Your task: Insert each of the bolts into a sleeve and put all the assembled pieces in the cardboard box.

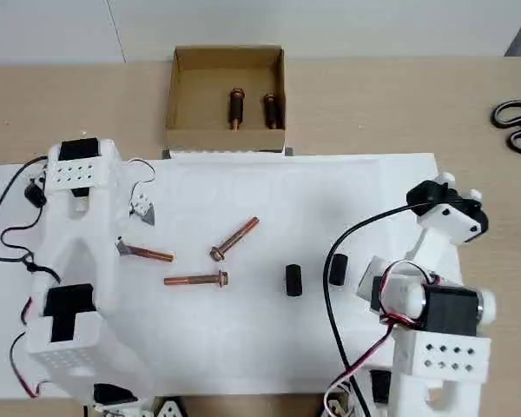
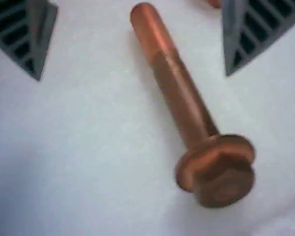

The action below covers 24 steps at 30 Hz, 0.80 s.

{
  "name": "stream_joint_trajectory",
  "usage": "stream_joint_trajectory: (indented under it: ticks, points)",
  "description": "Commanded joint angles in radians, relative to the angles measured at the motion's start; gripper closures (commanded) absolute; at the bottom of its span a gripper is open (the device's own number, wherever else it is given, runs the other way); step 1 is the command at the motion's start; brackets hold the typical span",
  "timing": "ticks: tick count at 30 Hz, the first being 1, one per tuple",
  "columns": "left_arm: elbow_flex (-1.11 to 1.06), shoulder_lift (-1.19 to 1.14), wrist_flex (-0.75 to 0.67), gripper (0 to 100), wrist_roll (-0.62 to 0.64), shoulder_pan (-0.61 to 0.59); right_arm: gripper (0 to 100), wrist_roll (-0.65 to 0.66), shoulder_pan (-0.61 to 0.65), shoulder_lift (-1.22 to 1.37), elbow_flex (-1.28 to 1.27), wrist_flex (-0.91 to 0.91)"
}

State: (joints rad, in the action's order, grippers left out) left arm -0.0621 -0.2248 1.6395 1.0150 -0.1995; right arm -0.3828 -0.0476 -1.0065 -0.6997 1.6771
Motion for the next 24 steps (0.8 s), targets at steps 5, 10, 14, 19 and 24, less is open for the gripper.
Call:
stream_joint_trajectory:
  ticks: [5, 10, 14, 19, 24]
  points:
    - [-0.004, 0.006, -0.029, 77, -0.003, -0.003, 99.5, 0.009, -0.008, -0.01, 0.006, -0.019]
    - [-0.073, 0.006, -0.035, 77, -0.005, -0.003, 99.5, 0.009, -0.008, -0.01, 0.006, -0.019]
    - [-0.114, 0.006, -0.041, 77, -0.005, -0.003, 99.5, 0.009, -0.008, -0.01, 0.006, -0.019]
    - [-0.122, 0.006, -0.106, 77, -0.003, -0.003, 99.5, 0.009, -0.008, -0.01, 0.006, -0.019]
    - [-0.122, 0.006, -0.149, 77, -0.003, -0.003, 99.5, 0.009, -0.008, -0.01, 0.006, -0.018]
